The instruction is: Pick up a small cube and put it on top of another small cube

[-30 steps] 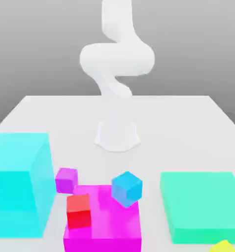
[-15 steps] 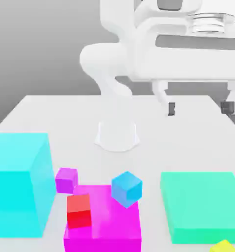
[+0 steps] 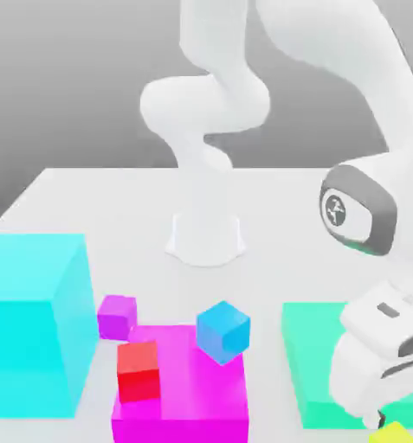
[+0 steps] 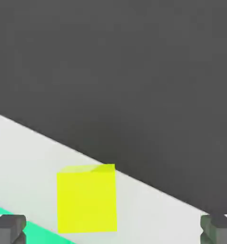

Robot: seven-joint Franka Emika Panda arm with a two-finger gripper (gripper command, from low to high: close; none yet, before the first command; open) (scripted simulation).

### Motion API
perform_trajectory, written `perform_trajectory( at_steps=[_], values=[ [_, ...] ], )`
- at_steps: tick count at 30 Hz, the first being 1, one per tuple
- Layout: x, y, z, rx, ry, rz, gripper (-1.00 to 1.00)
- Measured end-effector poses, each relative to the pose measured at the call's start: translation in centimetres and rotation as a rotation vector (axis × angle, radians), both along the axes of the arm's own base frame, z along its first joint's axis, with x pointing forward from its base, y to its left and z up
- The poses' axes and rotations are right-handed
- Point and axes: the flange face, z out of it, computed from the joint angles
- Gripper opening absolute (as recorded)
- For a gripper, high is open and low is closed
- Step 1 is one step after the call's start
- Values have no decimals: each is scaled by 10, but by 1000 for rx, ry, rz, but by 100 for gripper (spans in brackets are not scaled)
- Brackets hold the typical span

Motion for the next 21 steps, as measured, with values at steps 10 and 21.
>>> perform_trajectory(
  at_steps=[10,21],
  values=[
    [-2,2,-47,0,7,4,-100],
    [9,-154,84,-25,2,-425,-100]
  ],
)
